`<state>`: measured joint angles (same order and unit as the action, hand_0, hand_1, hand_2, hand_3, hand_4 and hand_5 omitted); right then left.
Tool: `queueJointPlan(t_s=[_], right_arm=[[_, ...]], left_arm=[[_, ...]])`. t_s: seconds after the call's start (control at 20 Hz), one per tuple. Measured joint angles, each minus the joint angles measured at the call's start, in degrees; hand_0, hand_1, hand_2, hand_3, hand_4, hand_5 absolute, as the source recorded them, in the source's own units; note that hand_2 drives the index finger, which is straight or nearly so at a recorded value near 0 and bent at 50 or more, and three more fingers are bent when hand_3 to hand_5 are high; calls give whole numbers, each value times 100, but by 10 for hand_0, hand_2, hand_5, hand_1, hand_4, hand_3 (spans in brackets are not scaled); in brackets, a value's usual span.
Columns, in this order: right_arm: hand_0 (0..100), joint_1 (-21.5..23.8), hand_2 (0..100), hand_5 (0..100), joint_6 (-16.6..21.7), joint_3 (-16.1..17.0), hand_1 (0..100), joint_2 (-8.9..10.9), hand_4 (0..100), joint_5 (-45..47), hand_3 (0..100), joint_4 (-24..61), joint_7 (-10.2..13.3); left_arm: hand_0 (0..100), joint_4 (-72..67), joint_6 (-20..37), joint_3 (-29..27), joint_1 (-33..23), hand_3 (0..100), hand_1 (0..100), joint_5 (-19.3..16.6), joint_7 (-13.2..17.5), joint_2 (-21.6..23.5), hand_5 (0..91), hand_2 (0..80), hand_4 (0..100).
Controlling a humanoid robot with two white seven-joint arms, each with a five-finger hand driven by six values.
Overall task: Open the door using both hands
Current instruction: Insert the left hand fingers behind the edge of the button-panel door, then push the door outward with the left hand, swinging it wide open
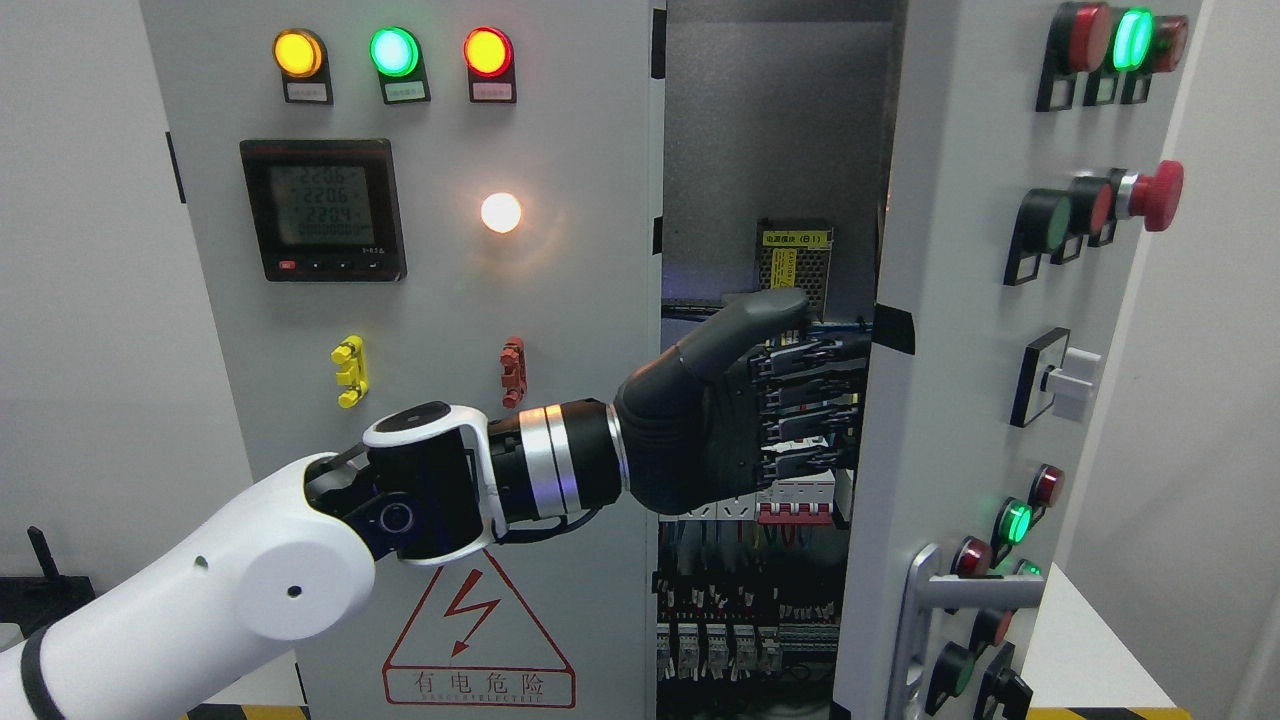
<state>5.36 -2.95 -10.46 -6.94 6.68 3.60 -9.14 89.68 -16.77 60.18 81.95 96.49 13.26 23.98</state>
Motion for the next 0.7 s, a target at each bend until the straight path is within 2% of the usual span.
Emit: queueJointPlan(t_s=[0.5, 0.7], right_arm=[[120, 0, 0, 0, 0, 0, 389, 0, 0, 0, 0, 0, 0], [120, 0, 0, 0, 0, 0, 389, 0, 0, 0, 0, 0, 0]], left_arm=[[120, -62, -1, 24, 41, 0, 389, -24, -108, -536, 0, 0, 0], [120, -74, -1, 32, 64, 0, 389, -44, -303, -744, 0, 0, 0]])
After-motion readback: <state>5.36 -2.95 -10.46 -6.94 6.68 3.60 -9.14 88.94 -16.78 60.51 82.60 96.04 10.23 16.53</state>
